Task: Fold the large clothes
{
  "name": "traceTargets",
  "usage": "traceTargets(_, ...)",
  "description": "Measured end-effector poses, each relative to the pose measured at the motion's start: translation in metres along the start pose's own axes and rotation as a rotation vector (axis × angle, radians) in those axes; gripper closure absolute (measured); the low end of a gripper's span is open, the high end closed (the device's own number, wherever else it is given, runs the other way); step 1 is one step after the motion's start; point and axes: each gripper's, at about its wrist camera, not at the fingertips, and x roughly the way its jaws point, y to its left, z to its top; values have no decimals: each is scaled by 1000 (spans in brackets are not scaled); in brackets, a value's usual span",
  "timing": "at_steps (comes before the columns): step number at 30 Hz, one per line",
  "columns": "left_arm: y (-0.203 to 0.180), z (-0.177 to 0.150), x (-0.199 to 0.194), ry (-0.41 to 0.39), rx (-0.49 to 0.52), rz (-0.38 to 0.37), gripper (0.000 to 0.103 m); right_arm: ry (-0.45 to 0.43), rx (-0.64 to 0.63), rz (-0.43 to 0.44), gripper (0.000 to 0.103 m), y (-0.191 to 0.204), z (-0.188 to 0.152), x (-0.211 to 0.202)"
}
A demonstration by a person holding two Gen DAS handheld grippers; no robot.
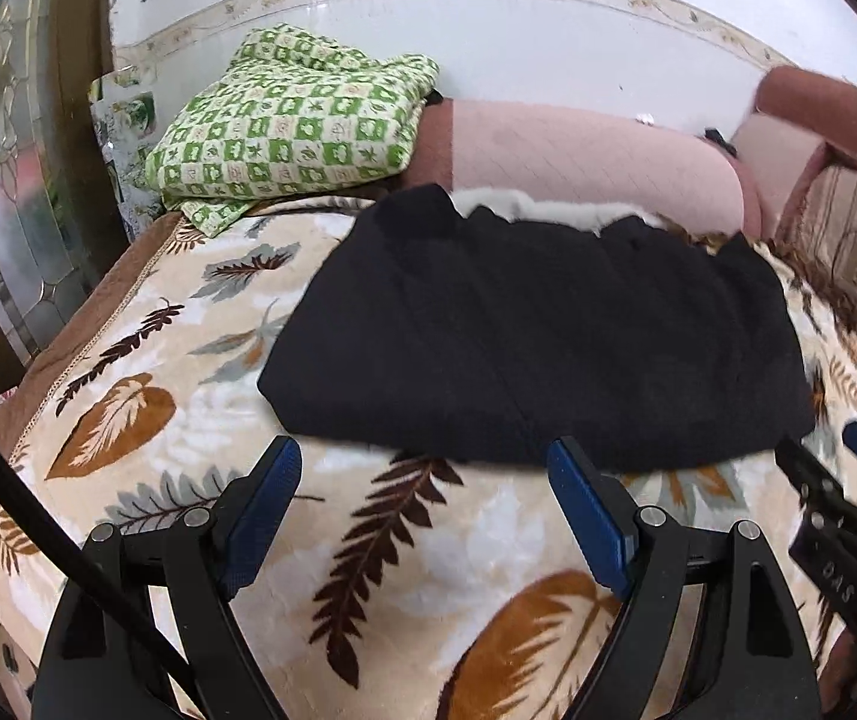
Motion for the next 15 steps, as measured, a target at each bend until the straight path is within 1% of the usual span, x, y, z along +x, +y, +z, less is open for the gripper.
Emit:
traceTargets(4, -9, -5, 7, 3, 46, 24, 19, 20, 10, 10, 27, 0, -1, 8)
traceTargets(10, -6, -6, 20, 31, 34, 10, 19, 76, 3, 4, 27, 0, -7, 27)
traceTargets(15, -3, -6, 27, 61, 23, -5, 19, 129, 61, 44, 27, -9, -9, 38)
